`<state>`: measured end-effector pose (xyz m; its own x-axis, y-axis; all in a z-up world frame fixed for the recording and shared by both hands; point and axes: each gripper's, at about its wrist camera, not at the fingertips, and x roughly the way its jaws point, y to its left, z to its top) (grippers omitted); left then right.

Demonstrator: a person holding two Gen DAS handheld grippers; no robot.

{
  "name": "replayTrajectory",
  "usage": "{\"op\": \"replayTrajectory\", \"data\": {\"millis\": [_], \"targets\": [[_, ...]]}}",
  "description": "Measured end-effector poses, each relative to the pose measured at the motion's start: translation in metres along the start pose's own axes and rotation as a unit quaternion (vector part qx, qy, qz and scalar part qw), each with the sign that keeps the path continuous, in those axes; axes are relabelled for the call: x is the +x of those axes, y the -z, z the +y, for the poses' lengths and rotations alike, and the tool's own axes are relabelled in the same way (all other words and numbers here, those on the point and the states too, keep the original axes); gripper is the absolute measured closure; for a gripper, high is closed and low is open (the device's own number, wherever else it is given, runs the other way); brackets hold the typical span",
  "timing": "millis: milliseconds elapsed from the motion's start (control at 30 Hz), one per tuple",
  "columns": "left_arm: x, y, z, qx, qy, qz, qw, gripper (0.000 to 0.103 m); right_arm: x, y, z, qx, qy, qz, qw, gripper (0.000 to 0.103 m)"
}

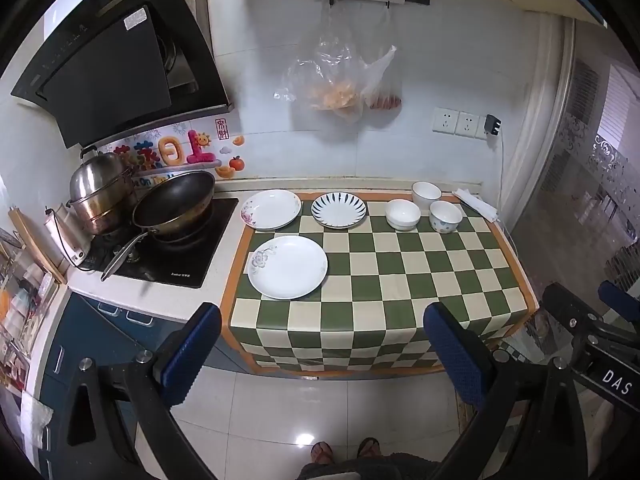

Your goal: Organize plates and bowls

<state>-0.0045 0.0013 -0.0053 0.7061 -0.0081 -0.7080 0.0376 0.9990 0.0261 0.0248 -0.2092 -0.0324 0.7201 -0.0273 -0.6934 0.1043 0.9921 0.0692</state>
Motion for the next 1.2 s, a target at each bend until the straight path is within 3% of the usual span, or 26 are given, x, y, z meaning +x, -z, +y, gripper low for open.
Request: {"op": "replayTrajectory", "data": {"millis": [1200], "targets": [[0.008,-0.006,0.006,-0.006,-0.001,-0.003,1.0,0.0,0.01,-0.004,0.001,0.003,-0.002,0.003,1.0,0.0]]}}
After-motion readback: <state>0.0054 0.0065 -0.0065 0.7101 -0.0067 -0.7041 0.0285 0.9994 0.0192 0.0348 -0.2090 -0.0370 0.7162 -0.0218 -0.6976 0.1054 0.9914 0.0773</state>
